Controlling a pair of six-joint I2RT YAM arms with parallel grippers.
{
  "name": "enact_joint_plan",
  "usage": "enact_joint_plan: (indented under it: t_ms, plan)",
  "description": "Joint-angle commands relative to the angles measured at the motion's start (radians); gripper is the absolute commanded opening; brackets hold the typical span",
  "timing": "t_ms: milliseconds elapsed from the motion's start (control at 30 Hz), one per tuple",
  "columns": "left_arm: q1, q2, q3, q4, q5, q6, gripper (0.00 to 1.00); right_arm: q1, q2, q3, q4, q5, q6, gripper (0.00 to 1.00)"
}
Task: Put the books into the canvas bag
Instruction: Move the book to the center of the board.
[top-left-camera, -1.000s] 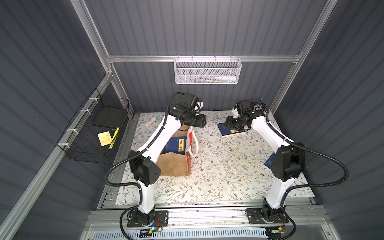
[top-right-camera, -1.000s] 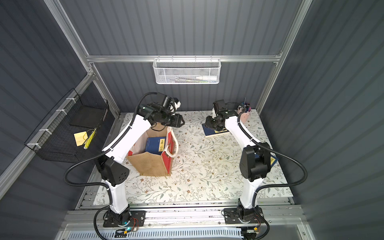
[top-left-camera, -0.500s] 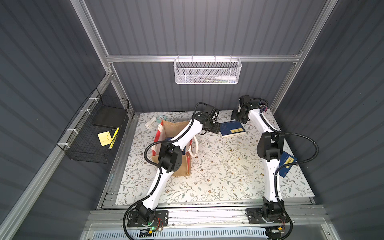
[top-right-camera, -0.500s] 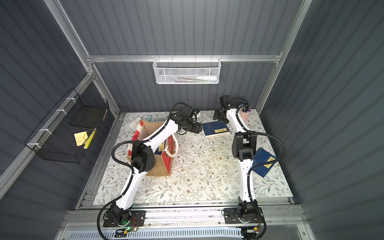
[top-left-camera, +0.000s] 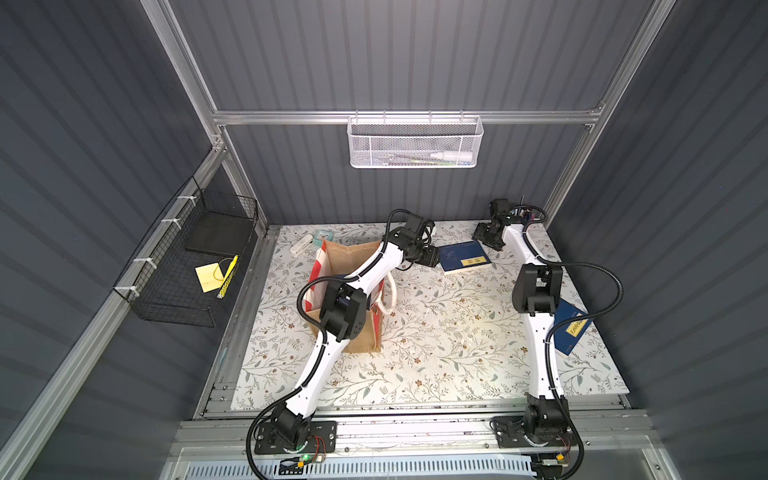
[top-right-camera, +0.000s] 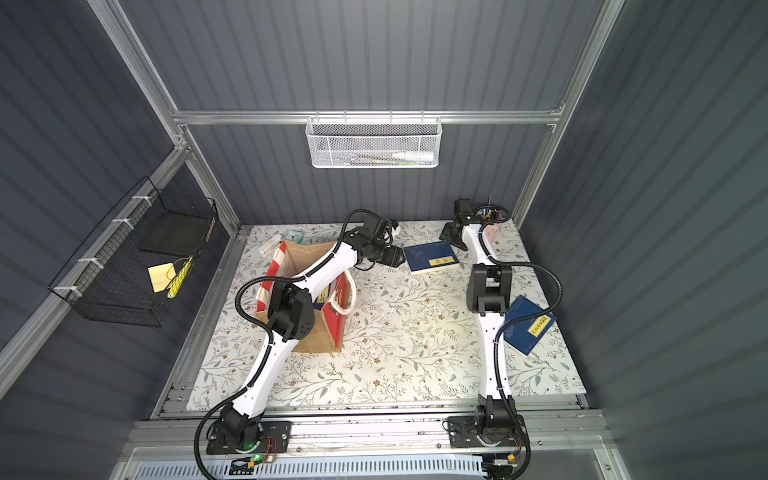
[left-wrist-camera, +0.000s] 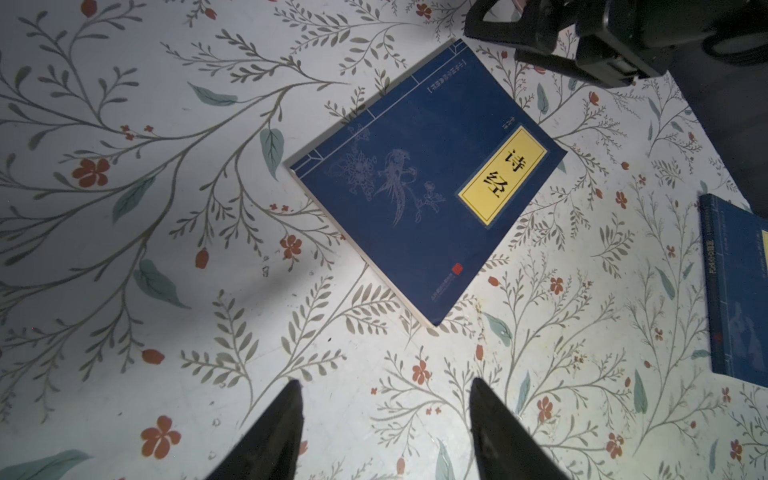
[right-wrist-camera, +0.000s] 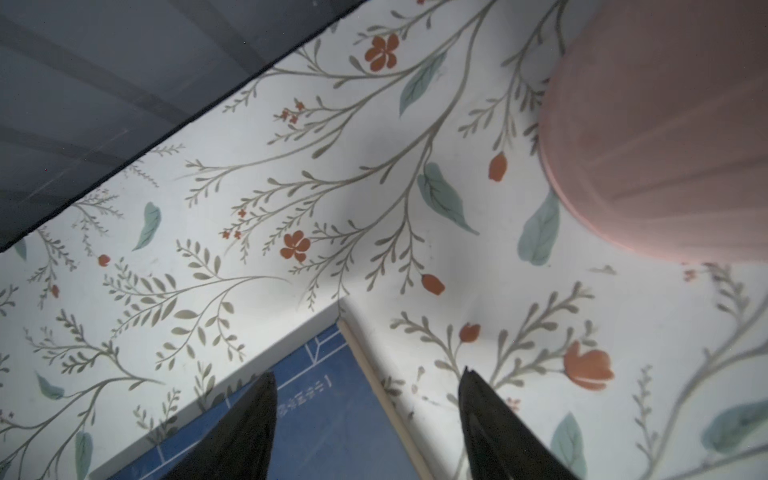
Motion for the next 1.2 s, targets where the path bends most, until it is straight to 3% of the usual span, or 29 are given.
enact_joint_plan:
  t_ms: [0,233,633,733,1167]
  plan:
    - [0.012,-0.016,-0.025,0.005,0.033,-0.012,0.65,0.008,0.026,0.029,0.036,-0.077,0.01,0.71]
    - [0.055,-0.006,-0.044,-0.015,0.029,-0.057,0.67,0.015,0.07,0.019,0.093,-0.333,0.032,0.69]
    - [0.098,-0.051,-0.146,-0.046,0.072,-0.09,0.67,0.129,-0.038,-0.204,0.115,-0.499,-0.1,0.64]
    - [0.094,-0.078,-0.213,-0.03,0.091,-0.109,0.67,0.159,-0.06,-0.252,0.069,-0.516,-0.134,0.63]
    - [0.007,-0.267,-0.614,0.101,0.185,-0.225,0.64,0.263,-0.379,-0.762,0.203,-0.552,-0.138,0.61]
